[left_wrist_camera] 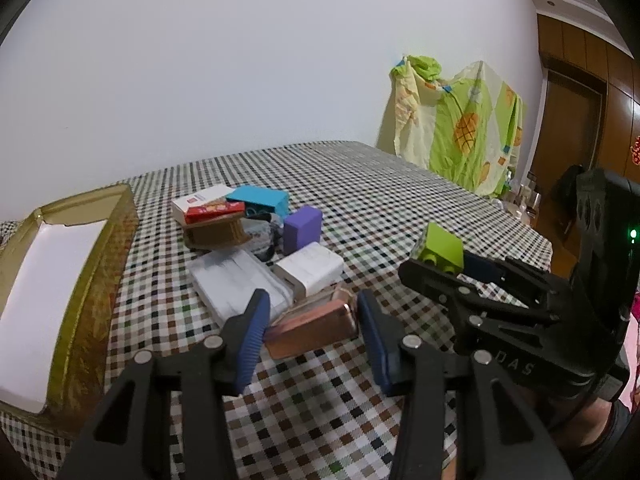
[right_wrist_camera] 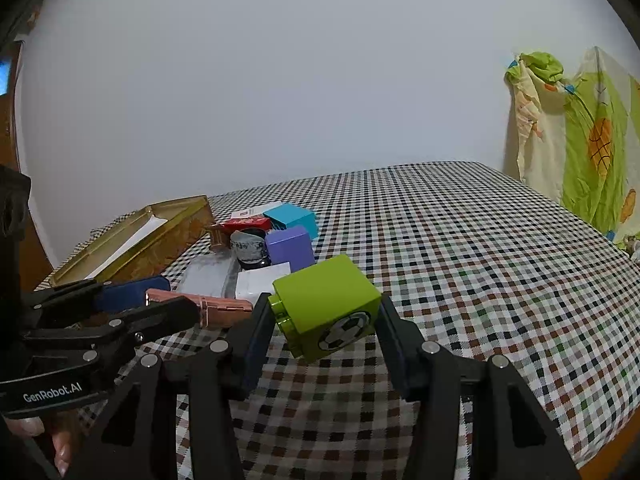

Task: Organize rigid objects
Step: 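Lift the rose-gold box with the left gripper while the right gripper lifts the green block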

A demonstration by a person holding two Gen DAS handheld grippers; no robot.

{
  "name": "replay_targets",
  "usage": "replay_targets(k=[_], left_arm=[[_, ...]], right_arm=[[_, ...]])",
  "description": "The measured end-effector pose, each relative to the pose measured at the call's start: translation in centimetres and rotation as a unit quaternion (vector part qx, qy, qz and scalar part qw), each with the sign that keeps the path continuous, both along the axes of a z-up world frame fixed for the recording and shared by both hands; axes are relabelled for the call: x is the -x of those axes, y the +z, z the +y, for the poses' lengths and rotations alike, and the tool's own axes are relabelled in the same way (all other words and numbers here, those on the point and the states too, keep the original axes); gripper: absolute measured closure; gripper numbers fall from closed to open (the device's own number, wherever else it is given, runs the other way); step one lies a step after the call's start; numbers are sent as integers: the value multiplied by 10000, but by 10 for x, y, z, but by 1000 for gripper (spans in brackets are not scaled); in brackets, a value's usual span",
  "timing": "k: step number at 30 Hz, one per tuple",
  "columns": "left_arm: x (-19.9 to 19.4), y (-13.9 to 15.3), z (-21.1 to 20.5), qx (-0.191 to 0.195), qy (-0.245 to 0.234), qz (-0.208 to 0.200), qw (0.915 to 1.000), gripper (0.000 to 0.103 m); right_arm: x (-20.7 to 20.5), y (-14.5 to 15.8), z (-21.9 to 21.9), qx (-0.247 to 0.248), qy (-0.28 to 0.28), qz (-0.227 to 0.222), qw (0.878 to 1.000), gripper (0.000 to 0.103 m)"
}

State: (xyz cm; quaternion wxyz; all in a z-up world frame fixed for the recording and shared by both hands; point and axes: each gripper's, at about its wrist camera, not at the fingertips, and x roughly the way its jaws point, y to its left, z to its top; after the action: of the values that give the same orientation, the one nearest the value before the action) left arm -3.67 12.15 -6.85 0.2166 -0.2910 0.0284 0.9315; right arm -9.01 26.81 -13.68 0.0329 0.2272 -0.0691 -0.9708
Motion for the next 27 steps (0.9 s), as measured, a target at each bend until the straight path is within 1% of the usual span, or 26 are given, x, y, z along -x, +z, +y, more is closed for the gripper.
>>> replay_targets(k=[6,12,20,24,27], left_arm=[[-2,4,-4,-15,70,89,9999,59],[-3,8,-11,22,228,281,9993,60],[2,10,-27,-22,392,350,9986,61],[4,12,-32,31,464,425,9980,63],[6,13,-36,-7,502,429,9978,65]], right_arm=[[-1,1,-2,17,28,30,10000,50],[1,5,-4,16,75,117,9999,50],[9,14,-15,-37,193,253,9995,50],[11,16,-23,-64,252,280,9993,50],[12,18,-25,-56,274,306,9991,50]])
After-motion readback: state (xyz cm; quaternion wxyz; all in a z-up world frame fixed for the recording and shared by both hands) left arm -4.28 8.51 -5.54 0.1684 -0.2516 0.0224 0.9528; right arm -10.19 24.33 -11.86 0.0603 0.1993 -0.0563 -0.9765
